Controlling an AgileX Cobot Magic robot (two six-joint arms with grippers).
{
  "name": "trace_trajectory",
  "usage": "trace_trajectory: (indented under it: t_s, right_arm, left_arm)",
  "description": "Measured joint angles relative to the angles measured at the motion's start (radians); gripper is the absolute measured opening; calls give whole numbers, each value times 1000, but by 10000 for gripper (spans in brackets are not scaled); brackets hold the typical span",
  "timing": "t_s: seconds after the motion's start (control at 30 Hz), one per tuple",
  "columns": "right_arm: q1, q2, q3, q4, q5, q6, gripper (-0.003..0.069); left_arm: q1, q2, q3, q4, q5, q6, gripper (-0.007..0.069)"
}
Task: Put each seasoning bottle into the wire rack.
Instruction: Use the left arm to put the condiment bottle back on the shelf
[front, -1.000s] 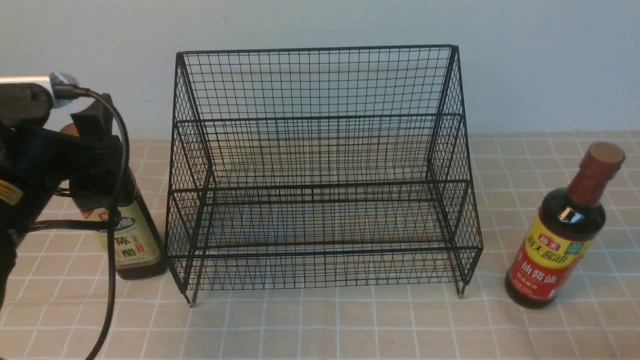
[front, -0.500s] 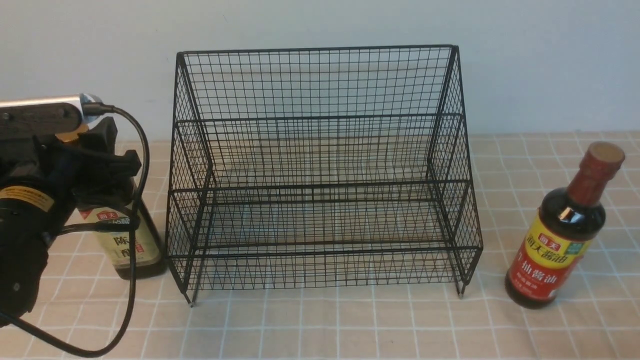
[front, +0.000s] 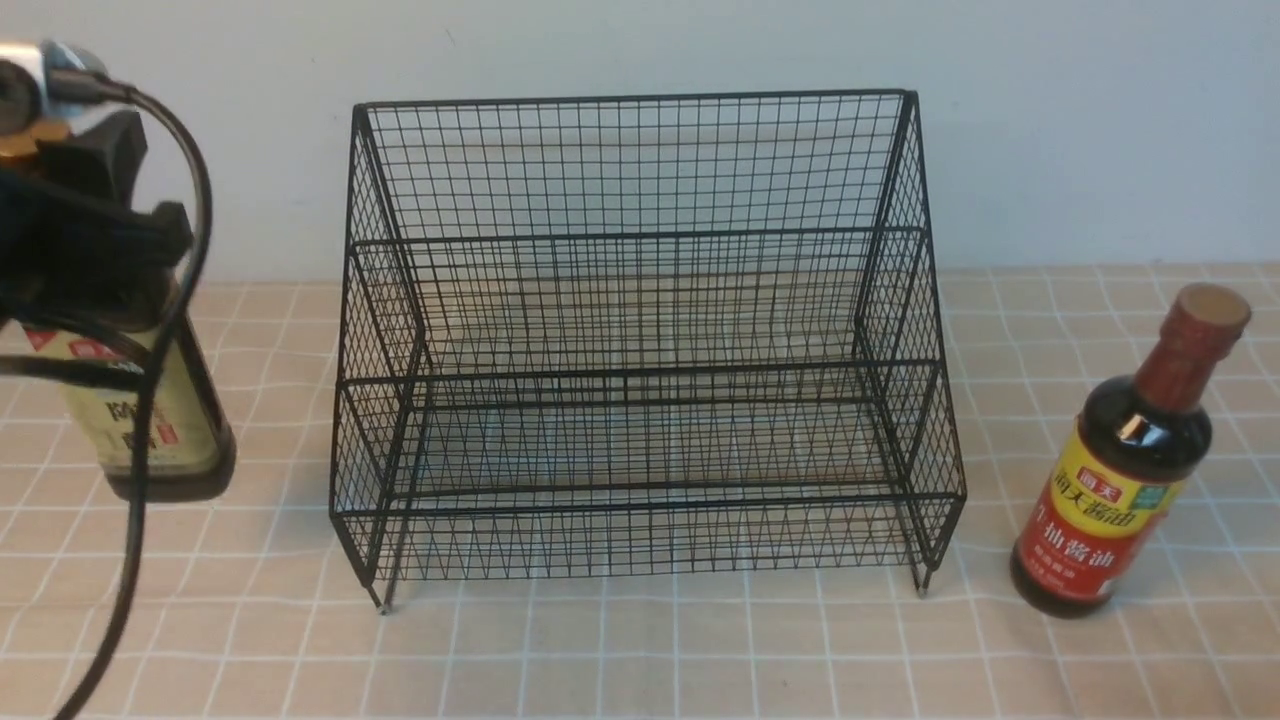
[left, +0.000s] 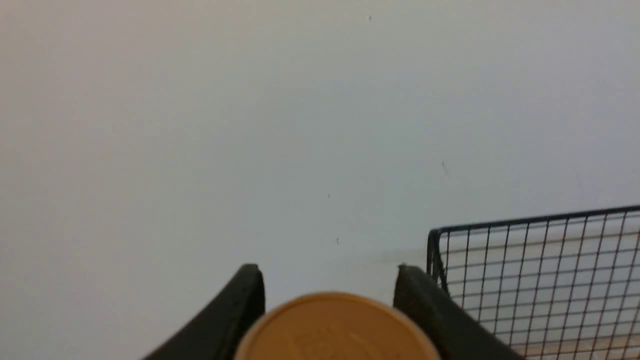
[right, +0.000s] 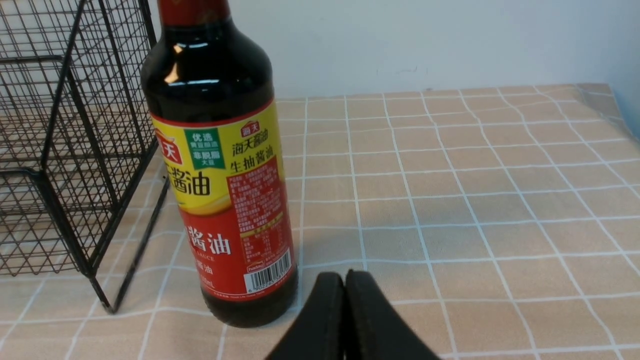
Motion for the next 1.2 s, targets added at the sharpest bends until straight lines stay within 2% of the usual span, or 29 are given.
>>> trace_trajectory:
  t_s: [0.1, 0.2, 0.37, 0.6, 0.73, 1.0, 1.2]
  right_arm:
    - [0, 0, 0, 0, 0, 0, -14]
    - [0, 0, 0, 0, 0, 0, -14]
    - [0, 0, 0, 0, 0, 0, -14]
    - [0, 0, 0, 0, 0, 0, -14]
    - [0, 0, 0, 0, 0, 0, -14]
    - [0, 0, 0, 0, 0, 0, -14]
    - [0, 0, 0, 0, 0, 0, -14]
  left_arm:
    - [0, -51, -106, -2, 124, -4, 301]
    - [-16, -63, -179, -5, 177, -28, 301]
    - [-115, -59, -259, -5, 200, -68, 301]
    - [-250, 56, -300, -44, 150, -75, 301]
    - [-292, 149, -311, -93, 86, -64, 301]
    - [-297, 292, -355, -108, -6, -48, 301]
    - [-297, 364, -362, -113, -47, 11, 301]
